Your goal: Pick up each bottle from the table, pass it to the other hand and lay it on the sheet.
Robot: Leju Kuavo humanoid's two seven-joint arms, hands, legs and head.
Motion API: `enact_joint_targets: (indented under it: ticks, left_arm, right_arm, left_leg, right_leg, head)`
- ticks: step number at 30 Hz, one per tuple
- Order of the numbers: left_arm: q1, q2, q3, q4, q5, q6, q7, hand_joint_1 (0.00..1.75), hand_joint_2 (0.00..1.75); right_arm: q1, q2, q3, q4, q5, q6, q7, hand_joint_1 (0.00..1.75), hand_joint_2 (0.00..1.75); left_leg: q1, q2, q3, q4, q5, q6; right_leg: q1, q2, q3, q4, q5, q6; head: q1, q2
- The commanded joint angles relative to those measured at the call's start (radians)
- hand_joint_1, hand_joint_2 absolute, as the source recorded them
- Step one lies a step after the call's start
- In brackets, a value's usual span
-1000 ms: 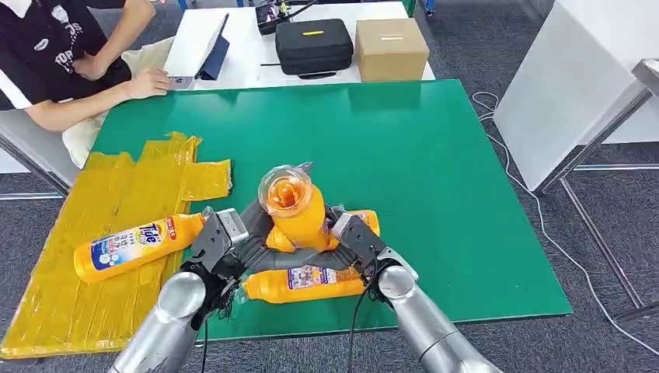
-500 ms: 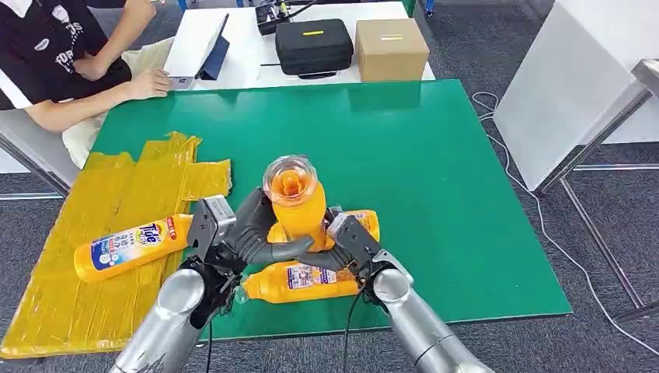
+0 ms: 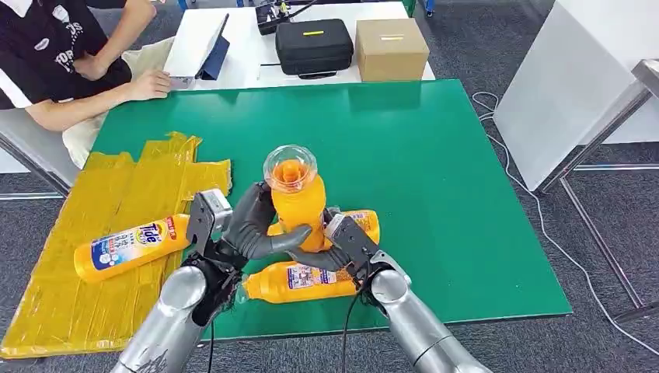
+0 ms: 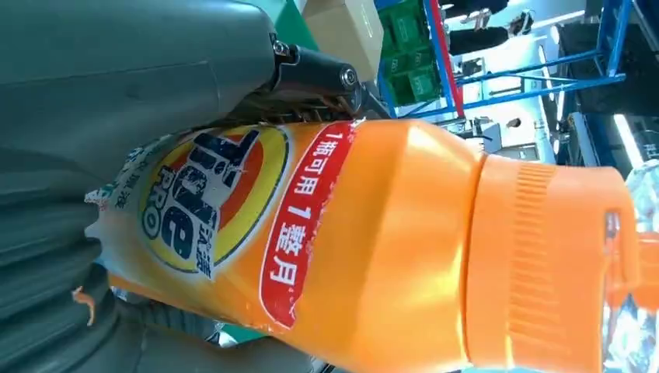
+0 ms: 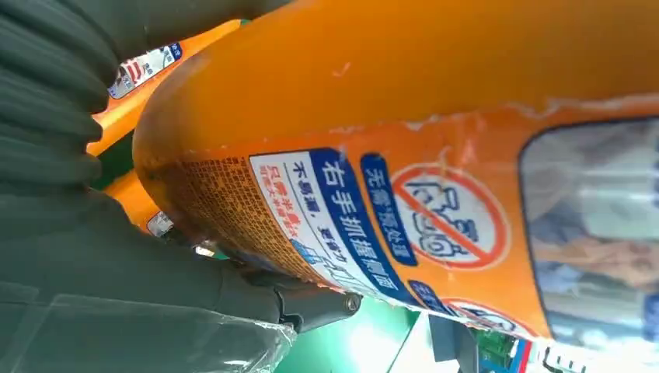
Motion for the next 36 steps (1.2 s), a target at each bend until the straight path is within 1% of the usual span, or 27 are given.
enact_joint_targets:
  ticks: [1,5,6,7,8,9,10,13,14,18,19,21,22,23,24,25,26,27,30,33,34,35,36]
  left_arm:
    - [-0.025,-0.016,-0.04,0.082,-0.003,0.003,0.004,1.75,1.75]
    - [-0.018,-0.014,-0.03,0.071,-0.01,0.007,0.001,1.75,1.75]
    - [-0.017,-0.013,-0.028,0.068,-0.012,0.01,-0.001,1.75,1.75]
    - [-0.012,-0.009,-0.019,0.057,-0.024,0.022,-0.01,1.75,1.75]
    - [-0.01,-0.006,-0.015,0.052,-0.024,0.022,-0.01,1.75,1.75]
    - [0.0,0.003,0.006,0.029,-0.038,0.043,-0.018,1.75,1.75]
    - [0.008,0.012,0.026,0.01,-0.047,0.059,-0.024,1.75,1.75]
    - [0.02,0.039,0.07,-0.028,-0.061,0.078,-0.028,1.75,1.75]
    - [0.023,0.042,0.075,-0.037,-0.063,0.077,-0.027,1.75,1.75]
    - [0.023,0.042,0.075,-0.037,-0.063,0.077,-0.027,1.75,1.75]
    - [0.024,0.037,0.074,-0.035,-0.065,0.076,-0.027,1.75,1.75]
    - [0.024,0.036,0.074,-0.034,-0.073,0.08,-0.028,1.75,1.75]
    - [0.026,0.035,0.088,-0.038,-0.093,0.101,-0.036,1.75,1.75]
    - [0.03,0.044,0.115,-0.056,-0.131,0.146,-0.051,1.75,1.75]
    - [0.037,0.054,0.152,-0.084,-0.197,0.196,-0.053,1.75,1.75]
    - [0.043,0.063,0.179,-0.106,-0.208,0.2,-0.05,1.75,1.75]
    - [0.055,0.075,0.223,-0.132,-0.284,0.225,-0.043,1.75,1.75]
    - [0.06,0.091,0.245,-0.142,-0.377,0.273,-0.038,1.75,1.75]
    - [0.046,0.125,0.308,-0.119,-0.613,0.406,-0.032,1.75,1.75]
    - [0.011,0.151,0.355,-0.075,-0.769,0.492,-0.001,1.75,1.75]
    - [0.01,0.154,0.371,-0.065,-0.828,0.516,0.017,1.75,1.75]
    - [0.014,0.163,0.378,-0.054,-0.927,0.547,0.045,1.75,1.75]
    - [0.018,0.172,0.378,-0.046,-0.994,0.566,0.065,1.75,1.75]
  right_arm:
    - [-0.056,0.009,0.055,0.024,0.0,0.01,0.004,1.75,1.75]
    - [-0.058,0.009,0.062,0.023,-0.002,0.007,0.004,1.75,1.75]
    - [-0.058,0.008,0.063,0.022,-0.002,0.005,0.004,1.75,1.75]
    - [-0.055,0.005,0.064,0.017,-0.001,0.002,0.004,1.75,1.75]
    - [-0.053,0.003,0.064,0.014,-0.001,0.001,0.005,1.64,1.75]
    - [-0.039,-0.003,0.057,-0.013,-0.003,-0.009,0.0,0.1,1.75]
    - [-0.027,-0.005,0.049,-0.037,-0.002,-0.025,-0.009,0.0,1.75]
    - [-0.001,-0.023,0.037,-0.102,0.002,-0.044,-0.01,0.0,1.75]
    - [0.006,-0.027,0.035,-0.118,0.002,-0.045,-0.008,0.0,1.75]
    - [0.006,-0.027,0.035,-0.118,0.002,-0.045,-0.008,0.0,1.75]
    - [0.006,-0.026,0.035,-0.119,0.003,-0.045,-0.007,0.0,1.75]
    - [0.007,-0.026,0.035,-0.12,0.003,-0.046,-0.007,0.0,1.75]
    - [0.01,-0.029,0.033,-0.132,0.015,-0.061,-0.014,0.0,1.75]
    - [0.021,-0.04,0.026,-0.17,0.034,-0.087,-0.023,0.0,1.75]
    - [0.039,-0.057,0.016,-0.225,0.066,-0.118,-0.02,0.0,1.75]
    - [0.05,-0.07,0.009,-0.261,0.082,-0.132,-0.018,0.0,1.75]
    - [0.063,-0.087,-0.002,-0.303,0.146,-0.188,-0.004,0.0,1.75]
    - [0.075,-0.097,-0.012,-0.329,0.176,-0.212,0.002,0.0,1.75]
    - [0.114,-0.125,-0.04,-0.392,0.297,-0.324,0.018,0.0,1.75]
    - [0.145,-0.132,-0.076,-0.442,0.323,-0.368,0.026,0.0,1.75]
    - [0.16,-0.129,-0.089,-0.46,0.338,-0.382,0.033,0.0,1.75]
    - [0.177,-0.132,-0.098,-0.476,0.353,-0.391,0.041,0.0,1.75]
    - [0.185,-0.134,-0.101,-0.48,0.359,-0.395,0.044,0.0,1.75]
  left_leg:
    - [0.0,0.001,0.002,0.0,-0.001,-0.002]
    - [0.002,0.002,0.006,0.0,-0.003,-0.004]
    - [0.0,0.001,0.002,0.0,-0.001,-0.002]
    - [0.0,0.002,0.002,0.0,-0.001,-0.002]
    - [0.001,0.002,0.004,0.0,-0.002,-0.003]
    - [0.0,0.001,0.001,0.0,-0.001,-0.001]
    - [0.001,0.002,0.004,0.0,-0.002,-0.003]
    - [0.0,0.002,0.001,0.0,-0.001,-0.002]
    - [0.001,0.003,0.003,0.0,-0.002,-0.003]
    - [0.0,0.001,0.002,-0.001,-0.001,-0.001]
    - [0.001,0.002,0.004,-0.001,-0.002,-0.003]
    - [0.0,0.001,0.002,-0.001,-0.001,-0.002]
    - [0.001,0.002,0.004,0.0,-0.002,-0.003]
    - [0.0,0.001,0.002,-0.001,-0.001,-0.001]
    - [0.001,0.002,0.003,0.0,-0.002,-0.002]
    - [0.0,0.001,0.001,0.0,-0.001,-0.001]
    - [0.0,0.002,0.003,0.0,-0.002,-0.002]
    - [0.0,0.002,0.001,0.0,-0.001,-0.002]
    - [0.0,0.002,0.003,-0.001,-0.001,-0.002]
    - [0.001,0.0,0.004,0.0,-0.002,-0.003]
    - [0.001,-0.001,0.001,0.0,0.0,-0.002]
    - [0.001,-0.002,0.003,0.0,-0.001,-0.003]
    - [0.001,-0.001,0.002,0.0,-0.001,-0.002]
  right_leg:
    - [0.0,0.0,0.002,-0.001,0.0,0.0]
    - [0.002,0.0,0.008,-0.003,-0.002,0.0]
    - [0.0,0.0,0.002,-0.001,0.0,0.0]
    - [0.0,0.001,0.002,-0.001,0.0,0.0]
    - [0.001,0.001,0.004,-0.001,-0.001,0.0]
    - [0.0,0.0,0.001,-0.001,0.0,0.0]
    - [0.001,0.001,0.004,-0.001,-0.001,0.0]
    - [0.0,0.001,0.001,0.0,0.0,0.0]
    - [0.001,0.002,0.003,-0.001,-0.001,0.0]
    - [0.0,0.0,0.001,-0.001,0.0,0.0]
    - [0.001,0.001,0.004,-0.002,-0.001,0.0]
    - [0.0,0.0,0.002,-0.001,-0.001,0.0]
    - [0.001,0.0,0.004,-0.002,-0.001,0.0]
    - [0.0,0.001,0.002,-0.001,0.0,0.0]
    - [0.001,0.001,0.003,-0.001,-0.001,0.0]
    - [0.0,0.001,0.001,-0.001,0.0,0.0]
    - [0.0,0.001,0.003,-0.001,-0.001,0.0]
    - [0.0,0.001,0.001,0.0,-0.001,0.0]
    - [0.0,0.001,0.003,-0.001,-0.001,0.0]
    - [0.001,-0.001,0.004,-0.001,-0.001,-0.001]
    - [0.0,-0.002,0.001,0.0,-0.001,0.0]
    - [0.001,-0.003,0.004,-0.001,-0.002,0.0]
    - [0.001,-0.002,0.003,-0.001,-0.001,0.0]
  head:
    - [0.0,0.0]
    - [0.0,0.0]
    - [0.0,0.0]
    - [0.0,0.0]
    - [0.0,0.0]
    - [0.0,0.0]
    - [0.0,0.0]
    - [0.0,0.0]
    - [0.0,0.0]
    - [0.0,0.0]
    - [0.0,0.0]
    - [0.0,0.0]
    - [0.0,0.0]
    - [0.0,0.0]
    - [0.0,0.0]
    - [0.0,0.0]
    - [0.0,0.0]
    - [0.0,0.0]
    - [0.0,0.0]
    - [0.0,0.0]
    - [0.0,0.0]
    - [0.0,0.0]
    - [0.0,0.0]
